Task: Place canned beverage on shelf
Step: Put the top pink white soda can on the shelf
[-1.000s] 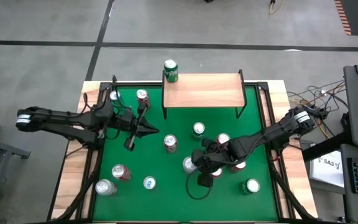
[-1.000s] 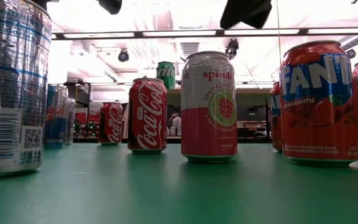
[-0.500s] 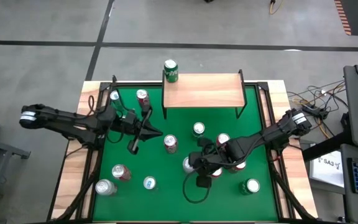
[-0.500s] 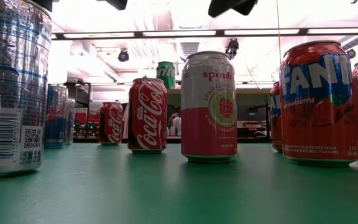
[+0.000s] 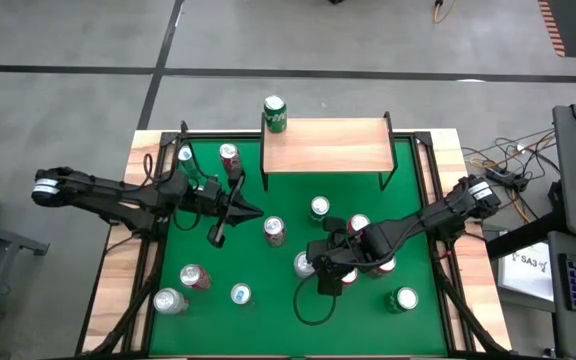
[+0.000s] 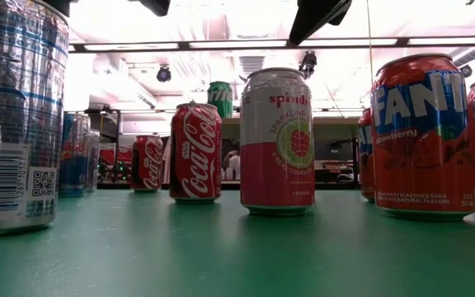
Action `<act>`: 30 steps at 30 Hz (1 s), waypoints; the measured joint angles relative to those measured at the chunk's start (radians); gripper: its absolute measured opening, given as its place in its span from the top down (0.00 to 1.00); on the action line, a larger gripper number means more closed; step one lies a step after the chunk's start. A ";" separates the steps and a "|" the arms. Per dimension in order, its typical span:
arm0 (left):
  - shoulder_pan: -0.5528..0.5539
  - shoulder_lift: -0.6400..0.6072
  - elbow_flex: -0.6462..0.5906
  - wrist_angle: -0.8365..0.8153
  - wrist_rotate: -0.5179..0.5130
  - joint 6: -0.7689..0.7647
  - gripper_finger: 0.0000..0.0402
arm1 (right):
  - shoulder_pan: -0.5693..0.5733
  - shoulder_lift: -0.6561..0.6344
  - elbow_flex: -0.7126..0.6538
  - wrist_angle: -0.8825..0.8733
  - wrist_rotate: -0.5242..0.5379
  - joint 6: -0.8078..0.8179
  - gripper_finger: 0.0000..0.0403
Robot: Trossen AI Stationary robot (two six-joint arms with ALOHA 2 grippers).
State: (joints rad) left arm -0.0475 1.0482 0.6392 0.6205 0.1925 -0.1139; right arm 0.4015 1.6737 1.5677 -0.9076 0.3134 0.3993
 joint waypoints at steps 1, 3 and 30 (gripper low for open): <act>0.000 0.000 0.000 0.000 0.000 0.000 1.00 | 0.000 0.000 0.000 0.000 0.000 -0.010 0.97; 0.000 0.000 0.000 -0.001 0.000 0.000 1.00 | 0.000 0.000 0.000 0.001 0.000 -0.014 0.97; 0.000 -0.004 0.000 -0.002 0.000 0.001 1.00 | -0.013 0.063 -0.003 0.061 -0.077 0.020 0.06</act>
State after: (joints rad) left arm -0.0471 1.0437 0.6392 0.6187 0.1928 -0.1131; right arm 0.3888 1.7370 1.5651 -0.8462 0.2361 0.4188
